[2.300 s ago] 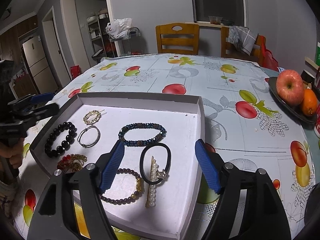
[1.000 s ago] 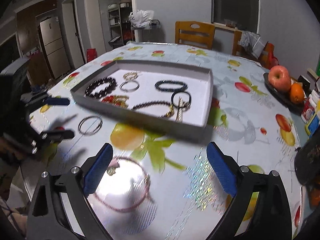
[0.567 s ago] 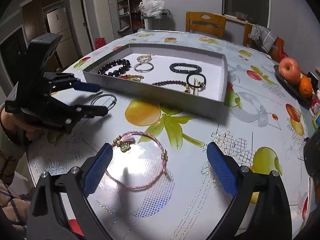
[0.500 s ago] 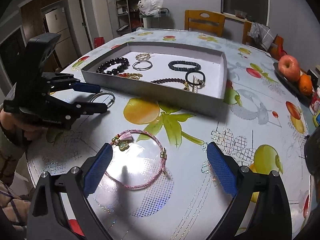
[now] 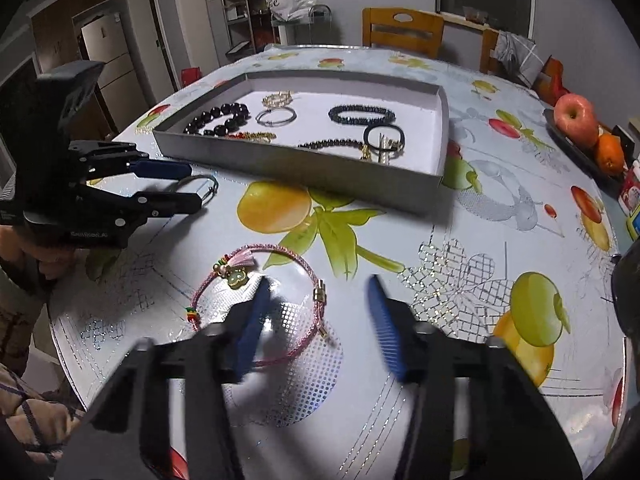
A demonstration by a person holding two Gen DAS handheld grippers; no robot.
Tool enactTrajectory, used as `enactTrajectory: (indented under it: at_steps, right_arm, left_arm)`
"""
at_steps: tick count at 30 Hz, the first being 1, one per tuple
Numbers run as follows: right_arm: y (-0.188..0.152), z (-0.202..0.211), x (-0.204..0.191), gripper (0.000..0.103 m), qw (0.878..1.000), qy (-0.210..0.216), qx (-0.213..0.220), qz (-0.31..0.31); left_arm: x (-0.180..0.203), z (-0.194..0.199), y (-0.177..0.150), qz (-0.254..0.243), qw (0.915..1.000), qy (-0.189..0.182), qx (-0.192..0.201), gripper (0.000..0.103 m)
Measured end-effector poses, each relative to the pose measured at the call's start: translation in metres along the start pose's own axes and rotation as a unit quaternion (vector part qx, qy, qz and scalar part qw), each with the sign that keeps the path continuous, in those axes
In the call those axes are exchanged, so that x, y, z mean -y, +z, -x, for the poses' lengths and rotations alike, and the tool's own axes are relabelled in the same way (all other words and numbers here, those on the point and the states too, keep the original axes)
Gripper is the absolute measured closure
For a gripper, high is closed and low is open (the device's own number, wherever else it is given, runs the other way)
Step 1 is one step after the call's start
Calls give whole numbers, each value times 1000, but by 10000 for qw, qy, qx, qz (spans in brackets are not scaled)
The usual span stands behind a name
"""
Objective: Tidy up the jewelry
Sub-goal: 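Grasp the silver bangle with the left tool while the right grasps the pink bracelet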
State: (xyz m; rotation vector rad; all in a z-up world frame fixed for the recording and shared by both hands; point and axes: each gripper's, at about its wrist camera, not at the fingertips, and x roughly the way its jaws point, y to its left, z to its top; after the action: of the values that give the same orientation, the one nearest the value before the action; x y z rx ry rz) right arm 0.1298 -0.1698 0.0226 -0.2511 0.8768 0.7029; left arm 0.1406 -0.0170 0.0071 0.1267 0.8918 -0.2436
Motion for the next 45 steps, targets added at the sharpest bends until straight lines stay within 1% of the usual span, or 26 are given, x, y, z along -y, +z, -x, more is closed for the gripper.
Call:
enactTrajectory:
  at_steps: [1, 3, 4, 5, 7, 9, 12, 13, 20, 25, 28, 35, 45]
  right_arm:
    - [0, 0, 0, 66, 10000, 7, 8, 5]
    - [0, 0, -1, 70, 10000, -9, 7, 39]
    - [0, 0, -2, 77, 10000, -25, 8, 58]
    - [0, 0, -3, 81, 9999, -33, 14, 94]
    - [-1, 0, -4, 93, 9999, -39, 21, 124]
    - [-2, 1, -5, 97, 9999, -18, 26, 135]
    - [-2, 1, -5, 97, 9999, -18, 39, 150]
    - [-2, 2, -5, 97, 9999, -18, 49, 148]
    - [3, 10, -5, 97, 9997, -45, 220, 127]
    - [17, 26, -10, 97, 9987, -49, 459, 215]
    - [29, 33, -14, 97, 9977, -55, 606, 303]
    - [60, 41, -20, 97, 9948, -53, 903, 475]
    - [100, 52, -19, 97, 9899, 38, 1325, 497]
  left_arm:
    - [0, 0, 0, -4, 10000, -2, 0, 53]
    - [0, 0, 0, 2, 10000, -7, 3, 52]
    - [0, 0, 0, 4, 10000, -10, 1, 52]
    - [1, 0, 0, 1, 10000, -4, 1, 52]
    - [1, 0, 0, -4, 10000, 8, -2, 51]
    - [1, -1, 1, 0, 10000, 16, -4, 51]
    - [2, -2, 2, -22, 10000, 8, -3, 51]
    - [3, -1, 2, -67, 10000, -15, 5, 54]
    - [11, 1, -1, -191, 9998, -72, 43, 54]
    - [12, 10, -2, -205, 9997, -59, 125, 54]
    - [11, 22, 0, -216, 9995, -6, 235, 54]
    - [0, 53, 18, -212, 9979, 202, 570, 54]
    - [-24, 66, 52, -102, 9958, 309, 852, 54]
